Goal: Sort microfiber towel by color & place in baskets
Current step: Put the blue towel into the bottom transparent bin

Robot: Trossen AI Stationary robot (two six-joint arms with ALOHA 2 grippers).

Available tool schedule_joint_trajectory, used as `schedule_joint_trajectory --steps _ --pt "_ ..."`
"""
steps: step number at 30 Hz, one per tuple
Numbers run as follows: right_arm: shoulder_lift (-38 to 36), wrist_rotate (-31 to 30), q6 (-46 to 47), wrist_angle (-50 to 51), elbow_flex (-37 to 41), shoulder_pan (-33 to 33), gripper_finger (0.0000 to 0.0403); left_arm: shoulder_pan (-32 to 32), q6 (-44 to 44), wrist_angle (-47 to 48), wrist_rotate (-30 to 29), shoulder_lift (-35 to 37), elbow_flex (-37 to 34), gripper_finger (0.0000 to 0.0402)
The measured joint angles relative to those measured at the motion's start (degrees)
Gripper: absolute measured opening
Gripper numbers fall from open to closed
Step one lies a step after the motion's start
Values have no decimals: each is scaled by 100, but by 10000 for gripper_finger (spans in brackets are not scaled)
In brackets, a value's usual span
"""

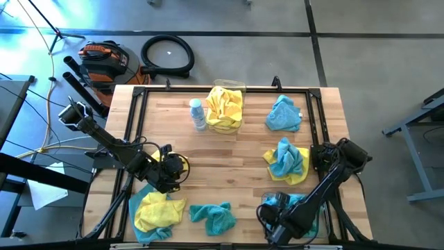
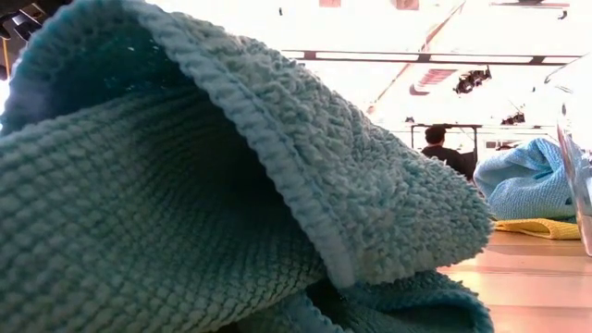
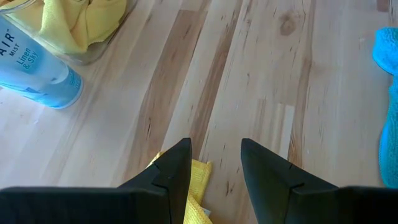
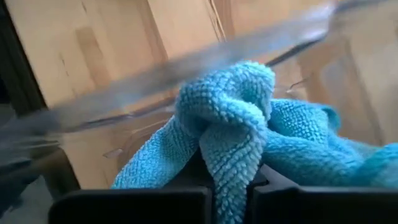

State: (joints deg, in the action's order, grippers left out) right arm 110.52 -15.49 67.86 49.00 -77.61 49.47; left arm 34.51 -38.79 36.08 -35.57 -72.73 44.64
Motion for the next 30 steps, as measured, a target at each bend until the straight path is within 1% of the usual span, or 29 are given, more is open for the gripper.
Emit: schedule_joint_trajectory --steps 3,7,11,14,17,24,27,30 --pt "-15 50 230 -99 172 0 31 0 0 2 1 0 0 129" --pt "-16 241 273 -52 166 -11 73 1 0 2 2 0 0 129" --pt "0 361 60 328 -126 -13 107 0 0 2 1 0 0 129" --pt "-88 359 3 679 -456 -11 122 0 0 2 1 -2 0 129" --pt "-202 319 -41 1101 -810 -11 129 -1 0 0 2 -2 0 129" --pt "-269 202 -28 2466 -1912 19 130 1 0 0 0 -2 0 129" --pt "-269 210 274 3116 -2274 110 130 1 -24 -1 2 -2 0 129" --pt "-275 317 869 3750 -2355 275 125 1 -195 -9 125 -2 0 129"
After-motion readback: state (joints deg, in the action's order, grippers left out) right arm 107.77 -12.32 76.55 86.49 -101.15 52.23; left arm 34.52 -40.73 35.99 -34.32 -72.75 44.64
